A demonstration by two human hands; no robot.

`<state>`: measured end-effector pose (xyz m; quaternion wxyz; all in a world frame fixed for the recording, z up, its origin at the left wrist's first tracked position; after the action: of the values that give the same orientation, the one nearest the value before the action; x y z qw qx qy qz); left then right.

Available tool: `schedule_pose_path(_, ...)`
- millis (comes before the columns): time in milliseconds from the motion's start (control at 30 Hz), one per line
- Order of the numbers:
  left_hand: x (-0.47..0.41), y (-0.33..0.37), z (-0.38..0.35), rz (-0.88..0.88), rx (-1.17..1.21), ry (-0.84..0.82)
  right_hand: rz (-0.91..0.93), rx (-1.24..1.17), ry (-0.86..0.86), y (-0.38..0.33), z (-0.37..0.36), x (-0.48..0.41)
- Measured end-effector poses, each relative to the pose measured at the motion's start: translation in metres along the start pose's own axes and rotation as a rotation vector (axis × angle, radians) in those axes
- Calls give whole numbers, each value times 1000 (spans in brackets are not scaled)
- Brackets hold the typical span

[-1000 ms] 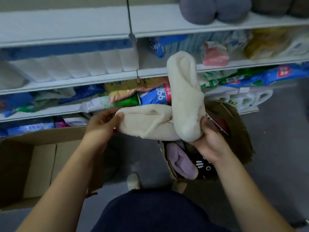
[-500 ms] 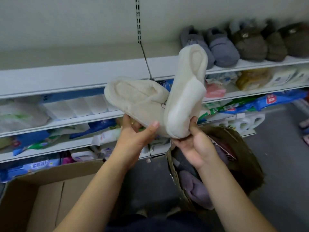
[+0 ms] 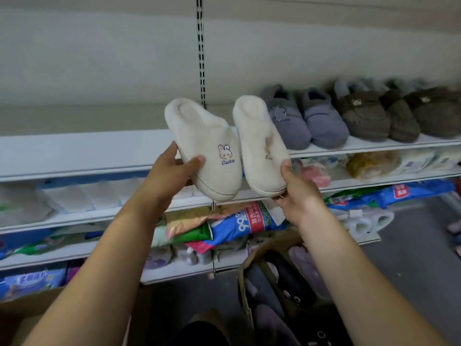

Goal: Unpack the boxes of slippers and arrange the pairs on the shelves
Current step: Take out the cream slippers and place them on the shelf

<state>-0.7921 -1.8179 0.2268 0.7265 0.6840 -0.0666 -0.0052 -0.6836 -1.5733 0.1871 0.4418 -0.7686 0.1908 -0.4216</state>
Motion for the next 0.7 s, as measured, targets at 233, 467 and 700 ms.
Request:
schedule_pose_path(233, -92, -6, -22, 43, -51, 57, 274, 172, 190, -7, -42, -55)
schedule_pose_path(467, -107, -21, -48, -212, -548, -173, 639, 636, 118, -4, -60, -52)
schedule_pose_path(700, -115, -18, -58, -477, -709, -56, 905, 883, 90, -16, -82, -60)
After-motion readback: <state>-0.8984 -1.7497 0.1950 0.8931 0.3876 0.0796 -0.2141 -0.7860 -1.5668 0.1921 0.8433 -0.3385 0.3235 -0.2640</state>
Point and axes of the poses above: each hand's wrist, its own x-axis away from the middle knuckle, its own z-axis out of the back of the hand, y = z × x, the point moved 7 cm from there along -x, towards the middle knuckle, and after that the axes turned 13 degrees about y, right-handed, at the moved point
